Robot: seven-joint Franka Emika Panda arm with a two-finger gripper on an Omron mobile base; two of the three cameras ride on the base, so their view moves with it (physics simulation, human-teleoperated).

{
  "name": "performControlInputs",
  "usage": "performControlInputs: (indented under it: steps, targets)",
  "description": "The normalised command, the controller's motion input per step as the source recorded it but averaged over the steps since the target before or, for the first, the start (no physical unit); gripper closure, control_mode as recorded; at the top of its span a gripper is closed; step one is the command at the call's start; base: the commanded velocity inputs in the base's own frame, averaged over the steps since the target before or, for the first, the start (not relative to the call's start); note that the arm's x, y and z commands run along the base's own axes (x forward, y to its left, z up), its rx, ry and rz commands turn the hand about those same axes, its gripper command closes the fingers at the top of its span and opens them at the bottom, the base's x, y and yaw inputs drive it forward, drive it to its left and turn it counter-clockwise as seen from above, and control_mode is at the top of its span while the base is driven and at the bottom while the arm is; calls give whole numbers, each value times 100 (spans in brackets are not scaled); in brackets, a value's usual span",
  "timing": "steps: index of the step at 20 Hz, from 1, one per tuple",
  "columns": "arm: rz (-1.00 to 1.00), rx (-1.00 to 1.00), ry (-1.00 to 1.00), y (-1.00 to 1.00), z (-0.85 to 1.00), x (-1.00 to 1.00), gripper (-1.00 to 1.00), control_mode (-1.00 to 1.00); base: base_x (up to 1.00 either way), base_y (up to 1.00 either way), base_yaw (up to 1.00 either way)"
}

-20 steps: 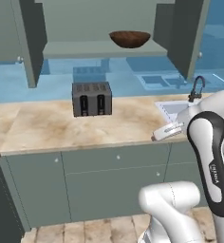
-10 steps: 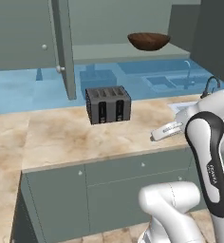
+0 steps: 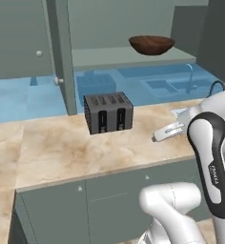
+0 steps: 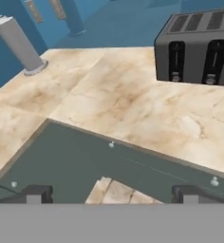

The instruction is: Pick up the bowls from the cabinet and place each bowl in front of a stool on the dining counter.

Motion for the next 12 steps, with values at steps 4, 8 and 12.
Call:
performControlInputs:
  steps: [4, 8, 12]
  targets:
    - [0, 0, 0, 0, 0, 0, -100, 100, 81, 0, -2]
    - [0, 0, 0, 0, 0, 0, -100, 100, 100, -4, 0]
    - [0, 0, 0, 0, 0, 0, -100, 100, 99, -6, 0]
